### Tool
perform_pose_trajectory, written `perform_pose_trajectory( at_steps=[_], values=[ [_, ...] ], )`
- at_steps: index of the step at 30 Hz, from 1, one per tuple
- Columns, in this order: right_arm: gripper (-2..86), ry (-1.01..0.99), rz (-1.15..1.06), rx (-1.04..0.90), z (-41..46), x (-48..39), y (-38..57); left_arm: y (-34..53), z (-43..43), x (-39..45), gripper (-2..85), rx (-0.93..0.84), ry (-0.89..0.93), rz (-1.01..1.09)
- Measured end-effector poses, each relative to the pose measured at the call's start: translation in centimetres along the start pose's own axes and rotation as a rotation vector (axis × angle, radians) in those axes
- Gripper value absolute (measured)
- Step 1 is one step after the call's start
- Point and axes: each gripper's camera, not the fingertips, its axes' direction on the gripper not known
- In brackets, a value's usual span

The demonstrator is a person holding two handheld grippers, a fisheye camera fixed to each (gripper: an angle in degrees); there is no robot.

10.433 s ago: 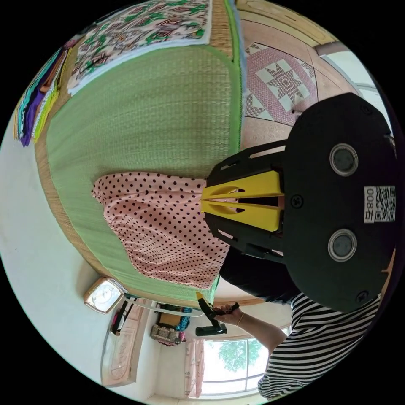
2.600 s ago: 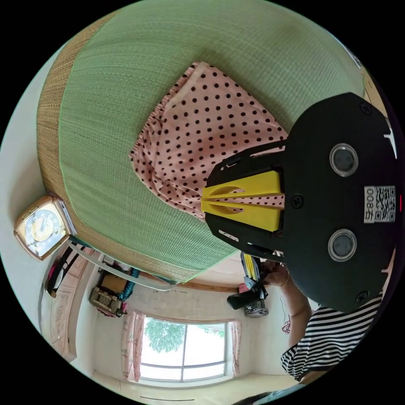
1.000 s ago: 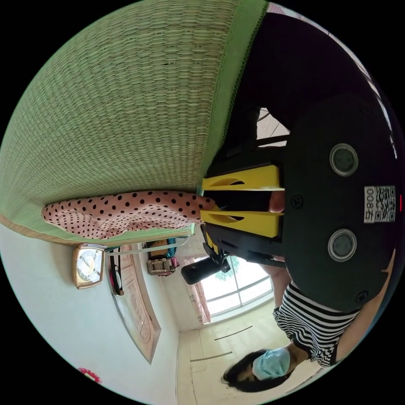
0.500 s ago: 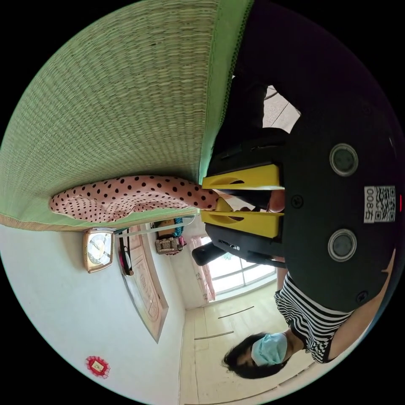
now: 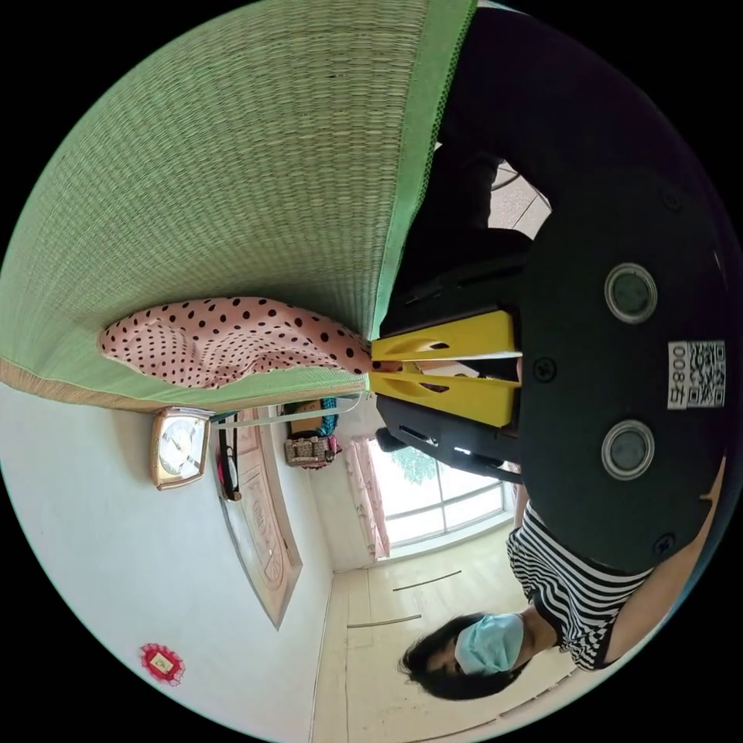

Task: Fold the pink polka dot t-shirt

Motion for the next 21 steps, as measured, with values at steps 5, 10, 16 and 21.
perform_pose_trajectory(
  at_steps=[5,10,16,21],
  values=[
    [2.1,-0.018,-0.040,0.001,-1.0,-1.9,0.3,2.7,-3.7,-6.0,5.6,0.215,0.196,-0.243],
    [2.0,-0.026,-0.075,-0.007,-1.4,-3.7,0.3,3.9,-4.6,-9.7,8.3,0.354,0.401,-0.382],
    [2.0,-0.043,-0.089,-0.008,-1.9,-5.1,0.7,4.8,-5.6,-12.4,9.1,0.459,0.521,-0.487],
    [1.8,-0.037,-0.100,-0.009,-2.6,-6.3,1.3,5.0,-6.5,-13.5,9.3,0.490,0.567,-0.519]
  ],
)
